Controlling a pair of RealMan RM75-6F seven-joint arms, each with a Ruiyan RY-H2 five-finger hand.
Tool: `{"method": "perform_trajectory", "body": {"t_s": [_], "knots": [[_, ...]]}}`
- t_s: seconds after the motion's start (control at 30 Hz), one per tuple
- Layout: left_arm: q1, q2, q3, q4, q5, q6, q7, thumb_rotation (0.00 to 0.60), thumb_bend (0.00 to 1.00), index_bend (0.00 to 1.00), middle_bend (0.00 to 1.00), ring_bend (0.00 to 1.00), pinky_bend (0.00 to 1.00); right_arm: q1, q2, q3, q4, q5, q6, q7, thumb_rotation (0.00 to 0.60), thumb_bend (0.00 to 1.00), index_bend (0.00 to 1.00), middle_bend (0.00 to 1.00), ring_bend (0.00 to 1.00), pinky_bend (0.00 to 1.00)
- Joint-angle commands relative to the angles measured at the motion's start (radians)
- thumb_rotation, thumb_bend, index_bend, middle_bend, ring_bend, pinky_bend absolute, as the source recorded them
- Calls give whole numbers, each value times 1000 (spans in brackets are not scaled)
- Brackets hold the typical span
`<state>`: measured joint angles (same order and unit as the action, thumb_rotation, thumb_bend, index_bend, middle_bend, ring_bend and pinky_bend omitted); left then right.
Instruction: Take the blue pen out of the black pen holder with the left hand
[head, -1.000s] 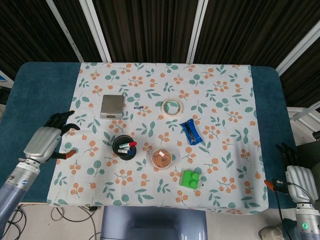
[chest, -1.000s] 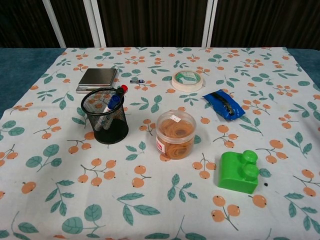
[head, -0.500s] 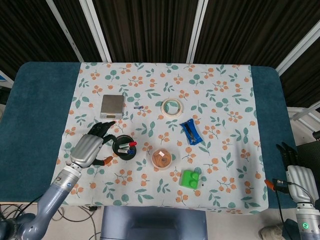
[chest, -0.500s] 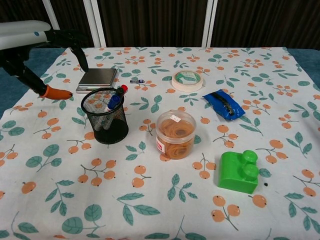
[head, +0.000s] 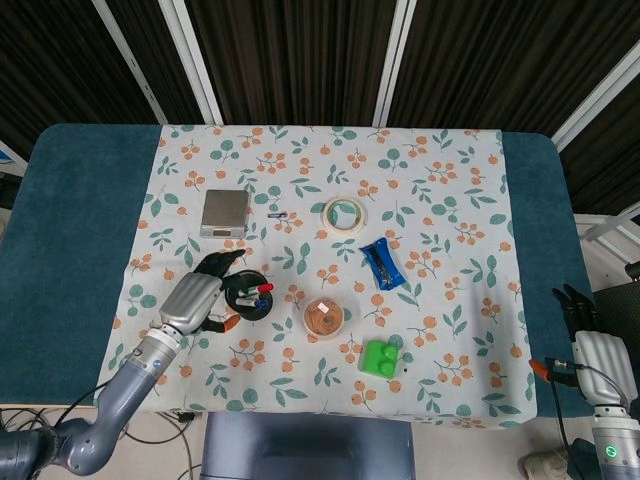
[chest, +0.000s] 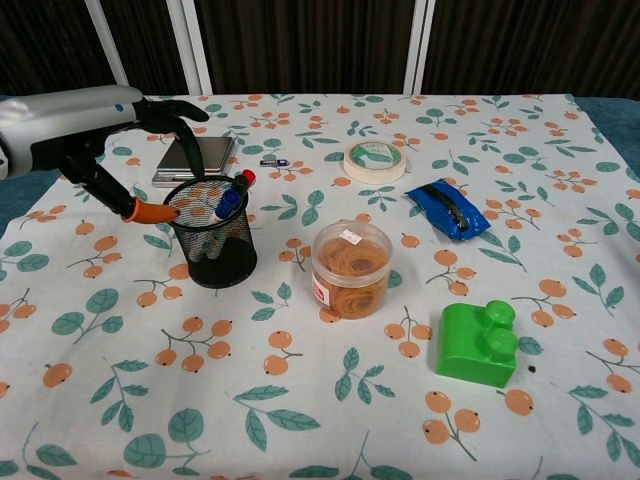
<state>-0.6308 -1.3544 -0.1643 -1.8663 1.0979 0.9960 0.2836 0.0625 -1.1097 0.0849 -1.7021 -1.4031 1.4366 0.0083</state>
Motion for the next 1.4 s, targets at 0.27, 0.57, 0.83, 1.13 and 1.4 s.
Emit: {"method": "perform_trajectory", "body": {"t_s": [0.27,0.57,0.83,1.13,1.4], "knots": [[-25,-33,3,25,-21,5,19,600,269,417,11,0,0,1,2,-1,-2,2,-5,1,600,128,74,0,42,169],[-55,-44,4,17,-68,-22,28,600,271,420,12,0,0,1,3,-2,-3,1,-5,1,600,128,75,0,43,169],[-70,-61,2,22,-78,-3,47,600,271,421,12,0,0,1,3,-2,-3,0,-5,4,600,129,74,0,42,169],[-86,-75,7,24,-97,0,63,600,271,425,12,0,0,0,3,-2,-3,1,-5,5,600,129,75,0,42,169],[-91,-79,10,31,-102,10,67,600,314,470,13,0,0,1,4,-2,-4,1,-7,6,600,129,75,0,42,169]]}}
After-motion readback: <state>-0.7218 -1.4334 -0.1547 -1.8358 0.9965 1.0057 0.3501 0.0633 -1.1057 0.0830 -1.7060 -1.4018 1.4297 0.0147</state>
